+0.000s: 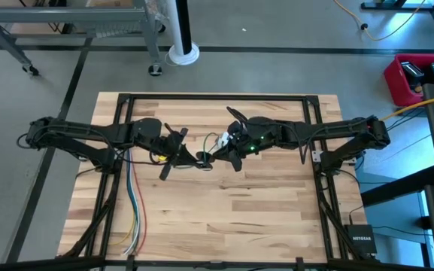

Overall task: Coil cords
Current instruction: Coil the green wire on the spool

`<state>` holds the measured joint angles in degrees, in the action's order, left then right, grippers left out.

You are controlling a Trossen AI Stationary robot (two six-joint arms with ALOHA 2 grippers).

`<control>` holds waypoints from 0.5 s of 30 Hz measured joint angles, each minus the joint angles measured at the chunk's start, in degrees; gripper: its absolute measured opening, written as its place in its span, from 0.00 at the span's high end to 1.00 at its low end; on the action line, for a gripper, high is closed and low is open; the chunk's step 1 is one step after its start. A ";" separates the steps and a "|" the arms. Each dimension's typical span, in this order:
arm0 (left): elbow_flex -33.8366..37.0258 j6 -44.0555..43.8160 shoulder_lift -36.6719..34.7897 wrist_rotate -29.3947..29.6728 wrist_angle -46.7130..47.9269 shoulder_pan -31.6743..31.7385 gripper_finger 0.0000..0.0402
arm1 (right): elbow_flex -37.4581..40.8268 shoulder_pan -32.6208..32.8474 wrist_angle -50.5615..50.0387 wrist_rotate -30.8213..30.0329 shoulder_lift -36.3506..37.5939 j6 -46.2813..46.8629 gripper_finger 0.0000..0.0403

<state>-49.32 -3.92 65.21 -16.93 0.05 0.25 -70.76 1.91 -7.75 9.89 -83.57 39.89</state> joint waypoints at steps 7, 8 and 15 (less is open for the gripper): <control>0.00 0.85 0.00 -0.02 -2.89 0.00 1.00 | 0.02 0.00 0.60 -0.22 0.00 -1.08 0.85; 0.00 1.12 0.00 -0.06 -3.87 0.00 1.00 | 0.00 0.00 0.68 -0.22 0.00 -1.14 0.85; 0.00 1.31 0.00 -0.22 -5.54 0.02 1.00 | -0.02 0.00 1.94 0.22 0.02 -1.69 0.85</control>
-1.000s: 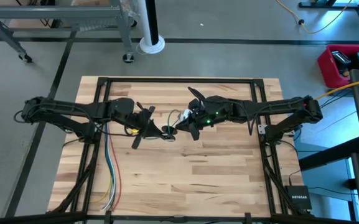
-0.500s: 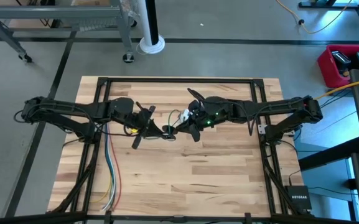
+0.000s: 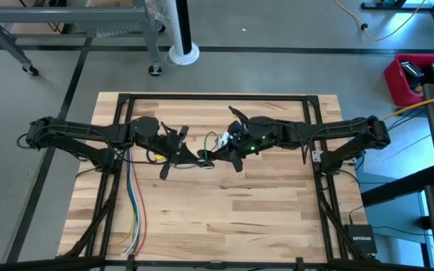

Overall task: Coil cords
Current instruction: Coil the green wire on the spool

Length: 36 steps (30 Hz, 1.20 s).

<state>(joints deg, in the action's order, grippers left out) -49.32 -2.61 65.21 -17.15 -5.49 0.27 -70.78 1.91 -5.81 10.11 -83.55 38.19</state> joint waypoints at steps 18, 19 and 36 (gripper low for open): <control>0.00 -4.53 -1.05 0.69 0.24 0.07 0.93 | 0.00 0.00 -1.73 -0.61 -0.02 -0.97 0.99; 0.00 -4.33 -1.42 0.85 0.24 0.15 0.92 | 0.00 0.00 -1.68 -0.61 -0.02 -0.96 0.99; -0.04 0.59 -7.20 5.60 0.09 4.04 0.91 | 0.02 0.00 -2.18 1.01 -0.02 -1.19 1.00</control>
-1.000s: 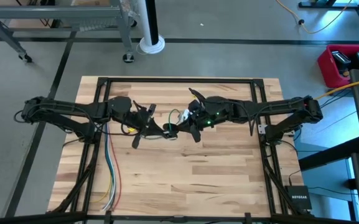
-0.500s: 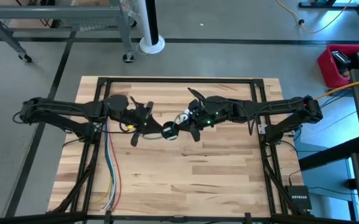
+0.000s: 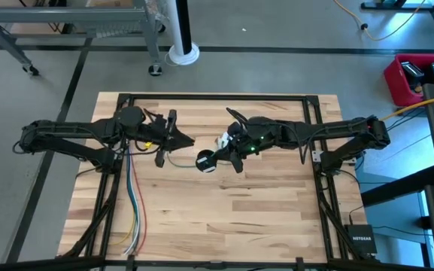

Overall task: Coil cords
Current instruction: Coil the green wire on the spool

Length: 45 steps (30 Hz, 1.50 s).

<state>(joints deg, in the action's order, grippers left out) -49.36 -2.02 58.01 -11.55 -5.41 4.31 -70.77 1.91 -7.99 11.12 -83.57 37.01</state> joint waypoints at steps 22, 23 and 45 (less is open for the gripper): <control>0.39 7.04 6.39 1.75 -1.75 -3.45 0.92 | 0.01 -0.07 15.28 11.62 0.00 1.30 1.00; 0.39 7.26 7.34 1.72 -3.57 -3.62 0.92 | 0.01 -0.05 16.21 11.62 0.00 1.30 1.00; 0.42 -9.36 17.19 3.31 -17.76 -3.60 0.72 | 0.01 -0.04 21.10 11.45 0.00 -0.07 1.00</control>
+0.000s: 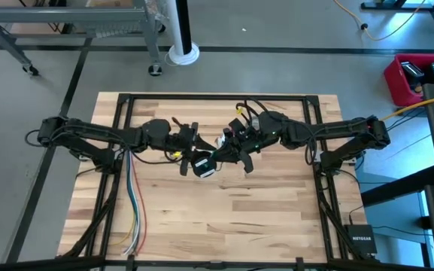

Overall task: Coil cords
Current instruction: Coil the green wire on the spool

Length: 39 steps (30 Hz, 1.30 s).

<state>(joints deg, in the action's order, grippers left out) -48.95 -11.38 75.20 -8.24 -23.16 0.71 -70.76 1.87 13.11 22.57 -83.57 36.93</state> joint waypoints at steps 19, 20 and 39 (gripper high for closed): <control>0.00 -0.32 -0.07 0.13 -3.25 0.20 0.56 | 0.00 0.00 2.95 -1.84 0.00 -2.91 1.00; 0.00 -0.69 -0.07 0.16 -2.71 0.20 0.56 | 0.00 0.00 2.20 -2.71 0.01 -2.93 1.00; 0.09 -8.17 -14.35 0.93 20.36 3.03 0.56 | -0.11 0.07 -16.56 -23.93 1.51 -10.52 1.00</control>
<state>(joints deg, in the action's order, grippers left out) -48.86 -19.55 60.85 -7.31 -2.81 3.74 -70.87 1.93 -3.45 -1.36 -82.06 26.41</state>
